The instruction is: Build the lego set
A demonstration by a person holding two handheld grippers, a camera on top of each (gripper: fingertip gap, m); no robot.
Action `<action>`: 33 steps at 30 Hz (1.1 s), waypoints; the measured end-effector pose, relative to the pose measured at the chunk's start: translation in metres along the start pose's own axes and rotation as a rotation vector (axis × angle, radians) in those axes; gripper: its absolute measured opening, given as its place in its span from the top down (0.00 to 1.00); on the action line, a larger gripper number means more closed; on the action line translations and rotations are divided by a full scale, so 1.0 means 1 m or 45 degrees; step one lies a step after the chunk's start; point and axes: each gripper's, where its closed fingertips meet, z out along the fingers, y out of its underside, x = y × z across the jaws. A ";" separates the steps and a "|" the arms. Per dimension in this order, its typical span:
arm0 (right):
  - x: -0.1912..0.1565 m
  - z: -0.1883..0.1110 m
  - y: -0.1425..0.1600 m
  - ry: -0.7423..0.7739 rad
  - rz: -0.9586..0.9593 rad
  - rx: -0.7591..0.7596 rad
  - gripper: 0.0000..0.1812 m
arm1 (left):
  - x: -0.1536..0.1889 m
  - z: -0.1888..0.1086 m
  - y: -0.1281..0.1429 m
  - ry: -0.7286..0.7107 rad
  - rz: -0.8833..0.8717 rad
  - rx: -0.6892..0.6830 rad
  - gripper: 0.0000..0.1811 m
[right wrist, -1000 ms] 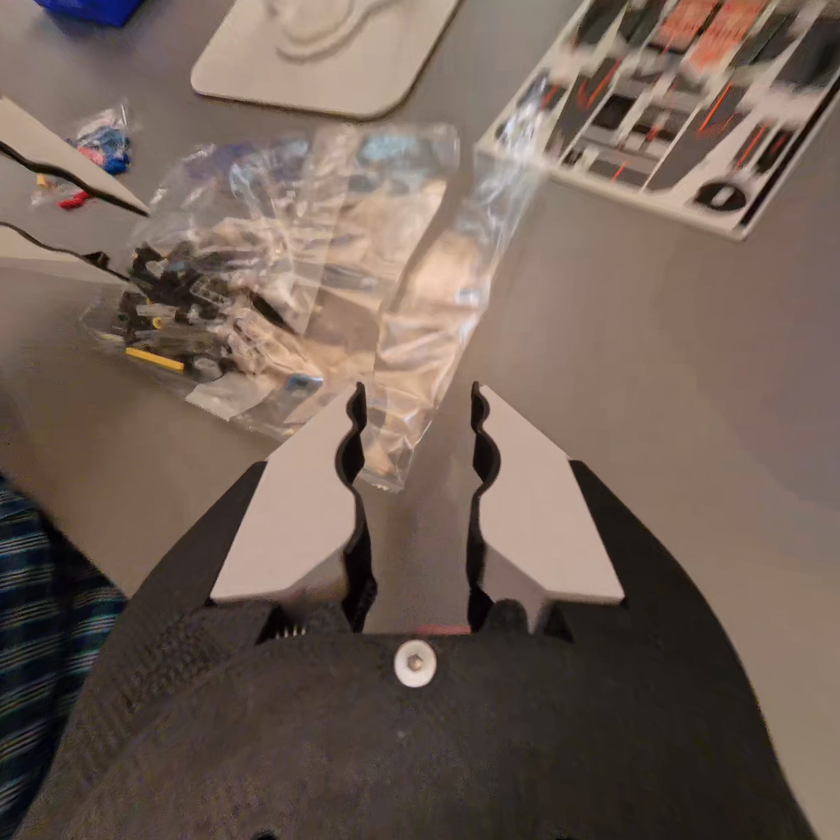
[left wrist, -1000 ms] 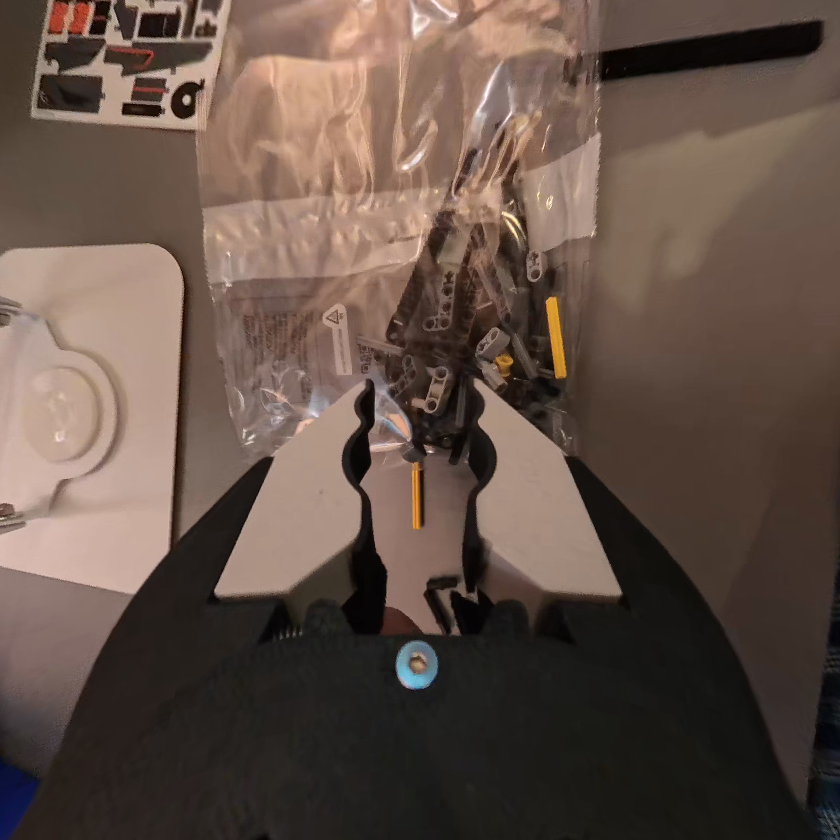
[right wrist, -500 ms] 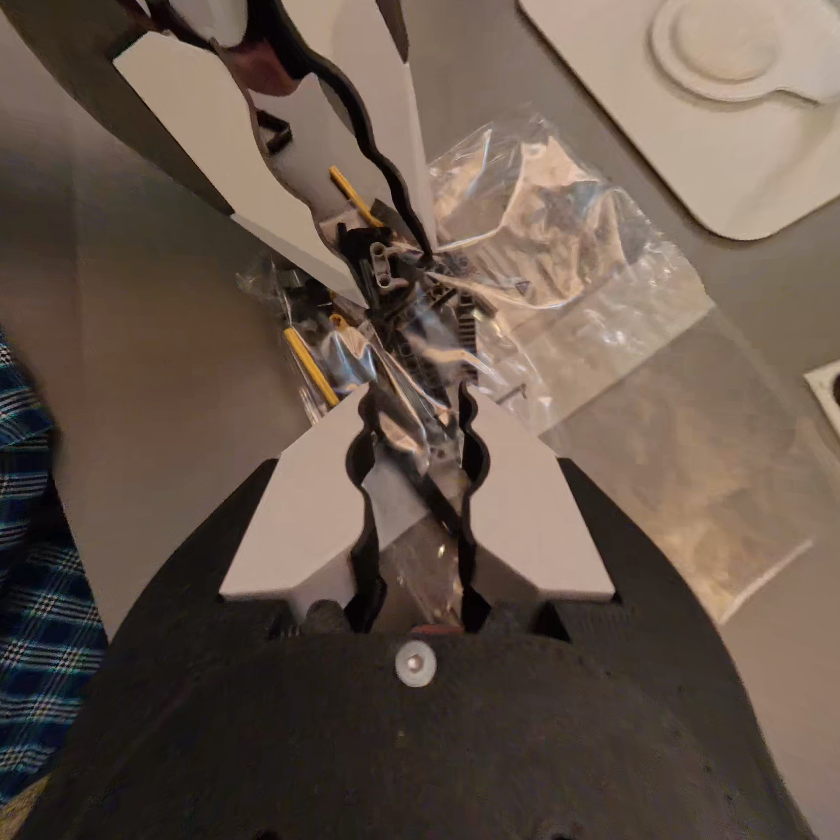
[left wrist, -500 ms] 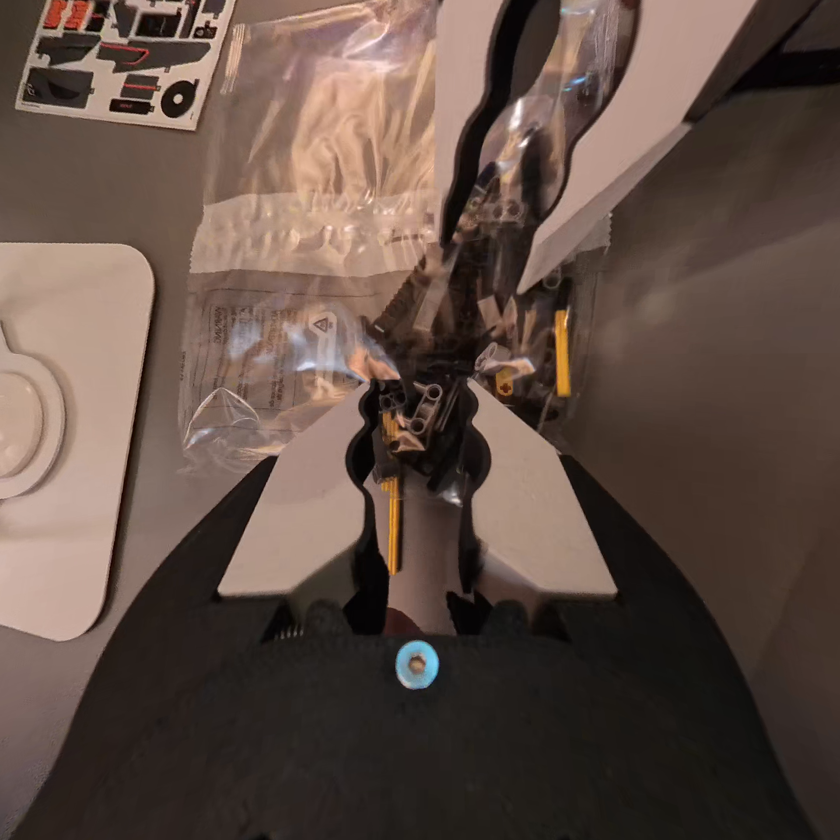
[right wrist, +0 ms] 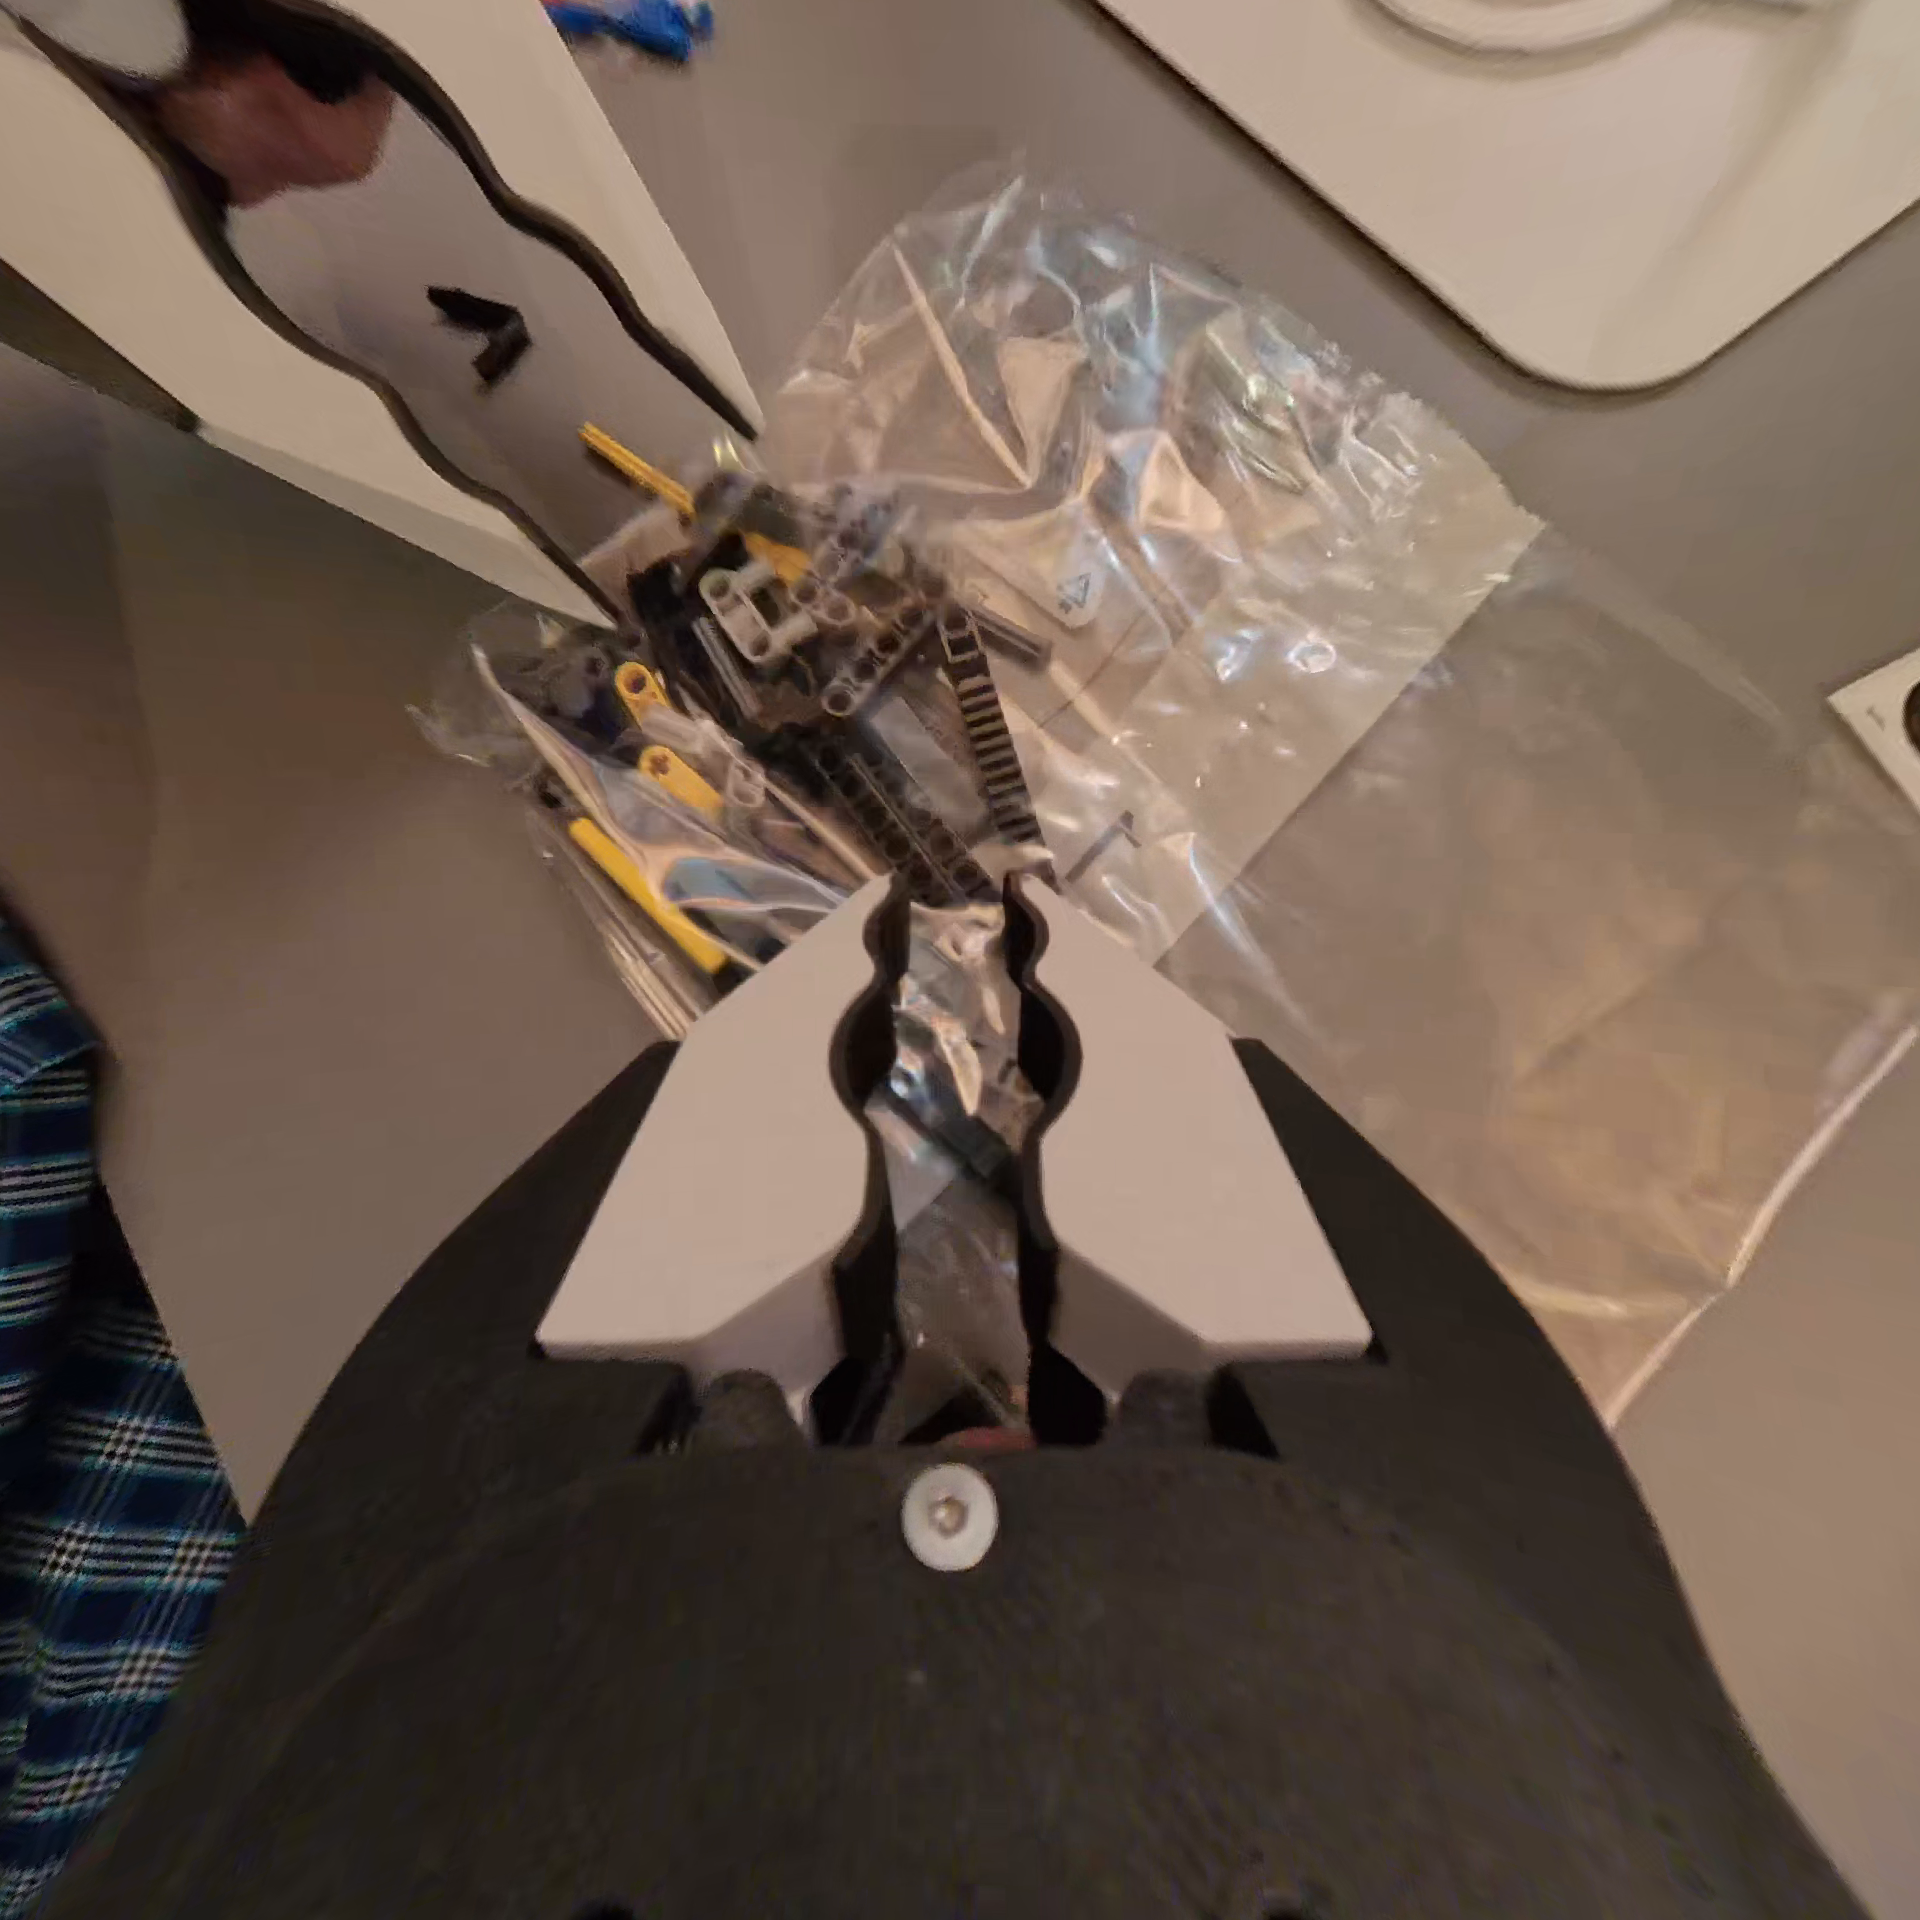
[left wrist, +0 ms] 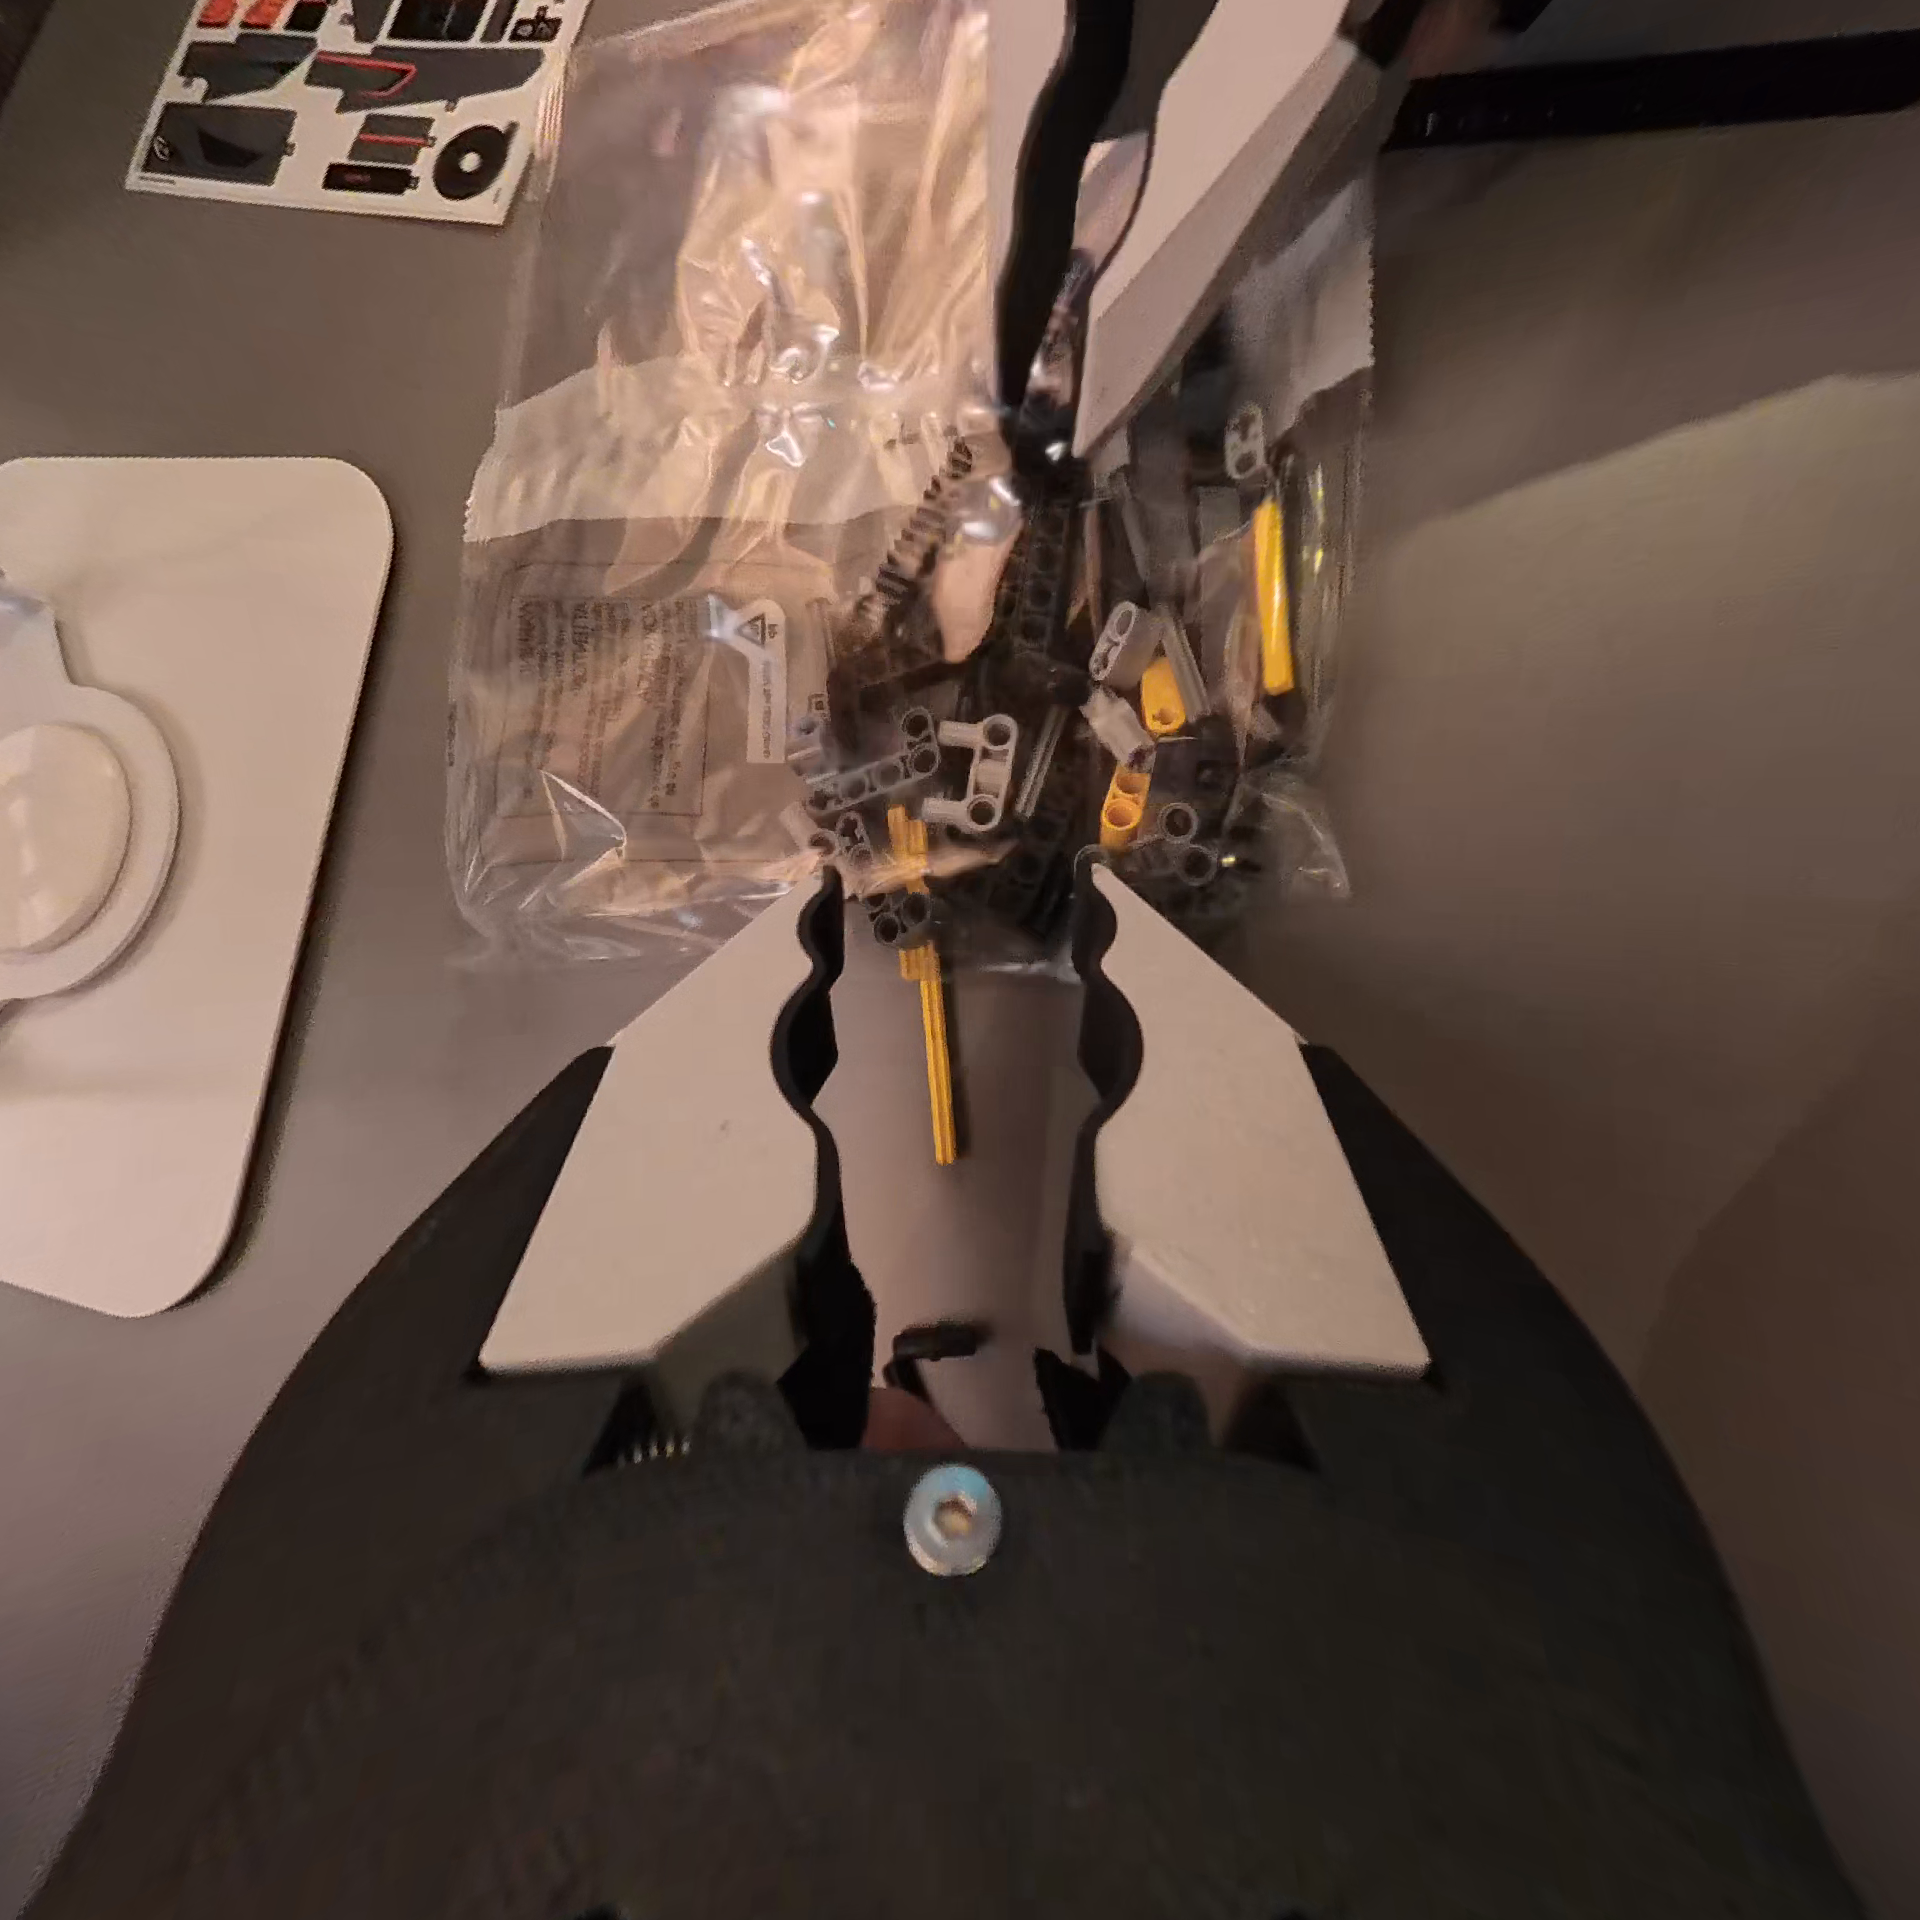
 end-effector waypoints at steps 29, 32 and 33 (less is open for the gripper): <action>0.141 -0.068 0.064 0.441 0.213 -0.135 0.90 | 0.003 0.012 -0.007 0.038 0.027 -0.033 0.81; 0.134 -0.058 0.063 0.328 0.200 -0.111 0.94 | 0.000 0.011 -0.005 0.030 0.031 -0.059 0.81; 0.131 -0.057 0.063 0.305 0.167 -0.119 0.94 | -0.001 0.011 -0.005 0.030 0.039 -0.064 0.81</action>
